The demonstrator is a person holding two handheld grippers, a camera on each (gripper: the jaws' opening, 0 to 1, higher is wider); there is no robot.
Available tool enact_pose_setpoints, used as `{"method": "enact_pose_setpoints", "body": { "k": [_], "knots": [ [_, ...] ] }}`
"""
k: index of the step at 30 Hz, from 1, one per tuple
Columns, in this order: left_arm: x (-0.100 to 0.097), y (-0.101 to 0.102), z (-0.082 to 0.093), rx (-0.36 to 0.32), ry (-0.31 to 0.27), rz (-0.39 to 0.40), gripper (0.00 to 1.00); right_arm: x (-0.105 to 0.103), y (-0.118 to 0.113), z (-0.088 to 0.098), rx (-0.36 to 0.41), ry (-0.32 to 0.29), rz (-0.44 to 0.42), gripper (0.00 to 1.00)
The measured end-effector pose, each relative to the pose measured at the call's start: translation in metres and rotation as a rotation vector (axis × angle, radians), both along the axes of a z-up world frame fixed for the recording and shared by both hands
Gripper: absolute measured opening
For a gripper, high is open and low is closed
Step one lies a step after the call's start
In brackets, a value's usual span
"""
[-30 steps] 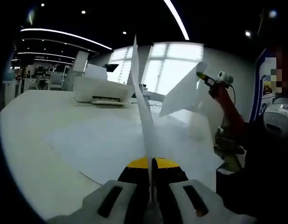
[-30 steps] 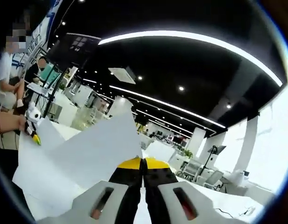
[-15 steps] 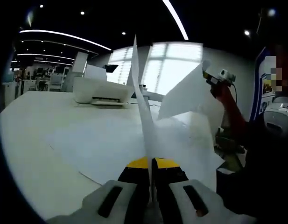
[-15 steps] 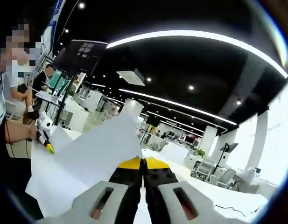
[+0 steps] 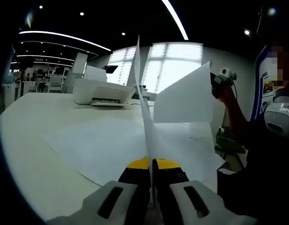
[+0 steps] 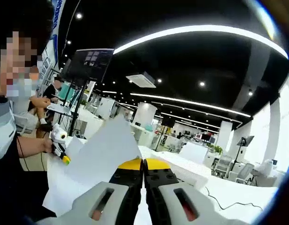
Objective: Organize the stack of printing papers by aligning and flattening the scattered papers on the table
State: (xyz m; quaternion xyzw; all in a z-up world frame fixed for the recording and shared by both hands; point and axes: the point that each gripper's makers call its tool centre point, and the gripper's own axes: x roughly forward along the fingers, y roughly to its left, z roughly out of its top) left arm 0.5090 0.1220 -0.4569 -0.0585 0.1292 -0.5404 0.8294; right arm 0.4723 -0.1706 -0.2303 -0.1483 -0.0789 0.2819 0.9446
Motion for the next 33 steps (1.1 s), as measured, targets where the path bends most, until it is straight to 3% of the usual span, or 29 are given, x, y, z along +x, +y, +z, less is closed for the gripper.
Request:
{"method": "enact_pose_setpoints", "body": {
  "k": [4,13,22,29,33],
  "knots": [
    [0.0,-0.001,0.0,0.001,-0.002,0.0,0.06,-0.008,0.008,0.006,0.077,0.033,0.075,0.0],
    [0.0,0.0,0.0,0.002,-0.004,-0.001,0.06,-0.016,0.018,0.009,0.135,0.074,0.141,0.0],
    [0.0,0.0,0.0,-0.001,-0.004,-0.005,0.06,-0.012,0.029,-0.012,0.201,0.258,0.211,0.0],
    [-0.001,0.0,0.0,0.001,-0.004,-0.005,0.06,-0.021,0.04,-0.009,0.283,0.326,0.313,0.0],
    [0.0,0.0,0.0,0.003,-0.004,-0.005,0.06,-0.029,0.045,-0.011,0.292,0.372,0.372,0.0]
  ]
}}
